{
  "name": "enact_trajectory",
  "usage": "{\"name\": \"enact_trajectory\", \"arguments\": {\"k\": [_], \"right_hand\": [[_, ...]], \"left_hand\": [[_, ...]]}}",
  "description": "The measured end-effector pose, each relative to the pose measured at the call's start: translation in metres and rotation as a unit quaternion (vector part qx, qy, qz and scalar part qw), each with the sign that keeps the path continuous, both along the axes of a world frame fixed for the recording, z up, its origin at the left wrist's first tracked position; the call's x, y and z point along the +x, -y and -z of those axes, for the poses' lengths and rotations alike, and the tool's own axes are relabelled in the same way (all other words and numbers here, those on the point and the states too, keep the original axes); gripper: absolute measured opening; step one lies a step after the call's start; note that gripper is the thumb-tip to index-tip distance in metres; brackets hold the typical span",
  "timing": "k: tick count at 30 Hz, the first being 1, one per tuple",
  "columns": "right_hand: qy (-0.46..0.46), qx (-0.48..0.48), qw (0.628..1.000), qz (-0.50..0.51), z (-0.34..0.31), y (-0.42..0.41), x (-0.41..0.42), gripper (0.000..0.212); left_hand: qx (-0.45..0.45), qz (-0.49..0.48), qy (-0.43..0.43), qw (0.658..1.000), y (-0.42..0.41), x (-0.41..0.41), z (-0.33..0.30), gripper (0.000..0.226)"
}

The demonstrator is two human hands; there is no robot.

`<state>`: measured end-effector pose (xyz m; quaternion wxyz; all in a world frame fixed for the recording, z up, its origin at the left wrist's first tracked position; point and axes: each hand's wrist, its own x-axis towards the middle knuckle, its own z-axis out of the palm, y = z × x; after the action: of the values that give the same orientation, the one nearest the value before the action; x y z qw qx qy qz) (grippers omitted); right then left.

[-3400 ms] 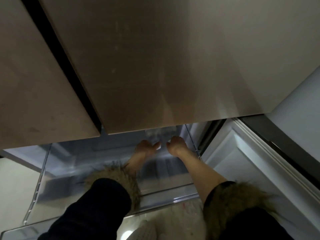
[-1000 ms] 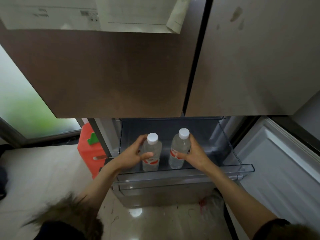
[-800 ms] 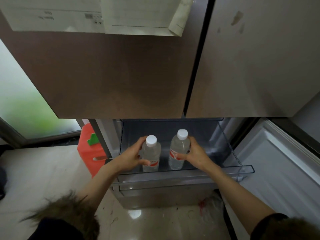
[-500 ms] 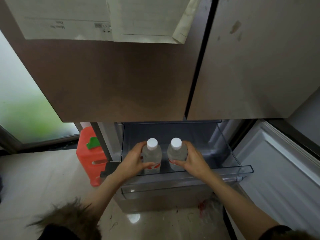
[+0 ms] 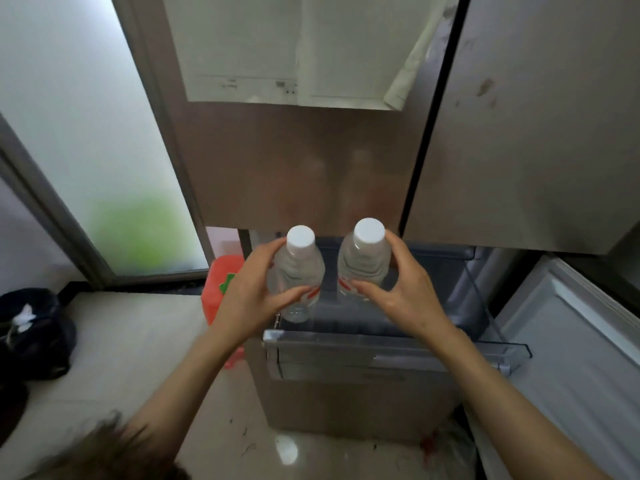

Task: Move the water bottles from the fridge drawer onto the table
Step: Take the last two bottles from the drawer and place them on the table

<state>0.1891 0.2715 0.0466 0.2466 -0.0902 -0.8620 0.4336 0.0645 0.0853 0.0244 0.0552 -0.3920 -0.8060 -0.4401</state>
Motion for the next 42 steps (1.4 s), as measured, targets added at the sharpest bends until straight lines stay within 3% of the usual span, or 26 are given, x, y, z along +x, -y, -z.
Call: {"name": "enact_trajectory", "arguments": {"k": [6, 10, 19, 24, 28, 34, 42], "right_hand": [[-0.007, -0.122, 0.988, -0.096, -0.010, 0.036, 0.001, 0.065], [0.020, -0.162, 0.973, -0.163, 0.005, 0.083, -0.002, 0.053], [0.093, -0.120, 0.922, -0.357, 0.023, 0.254, -0.034, 0.054], [0.101, -0.078, 0.883, -0.451, 0.025, 0.391, -0.050, 0.049], [0.109, -0.066, 0.851, -0.510, 0.033, 0.511, -0.058, 0.057], [0.136, -0.063, 0.807, -0.571, 0.037, 0.671, -0.057, 0.060], [0.174, 0.020, 0.773, -0.610, 0.051, 0.817, -0.084, 0.072]], "left_hand": [[0.141, -0.133, 0.096, 0.976, 0.047, 0.050, -0.020, 0.055], [0.173, -0.220, 0.125, 0.952, 0.104, 0.082, -0.004, 0.047], [0.195, -0.403, 0.140, 0.883, 0.273, 0.139, 0.017, 0.044], [0.208, -0.489, 0.130, 0.837, 0.387, 0.165, 0.016, 0.045], [0.200, -0.544, 0.147, 0.801, 0.494, 0.183, 0.023, 0.057], [0.171, -0.598, 0.160, 0.767, 0.638, 0.208, 0.030, 0.064], [0.159, -0.652, 0.191, 0.716, 0.768, 0.203, 0.048, 0.061]]}}
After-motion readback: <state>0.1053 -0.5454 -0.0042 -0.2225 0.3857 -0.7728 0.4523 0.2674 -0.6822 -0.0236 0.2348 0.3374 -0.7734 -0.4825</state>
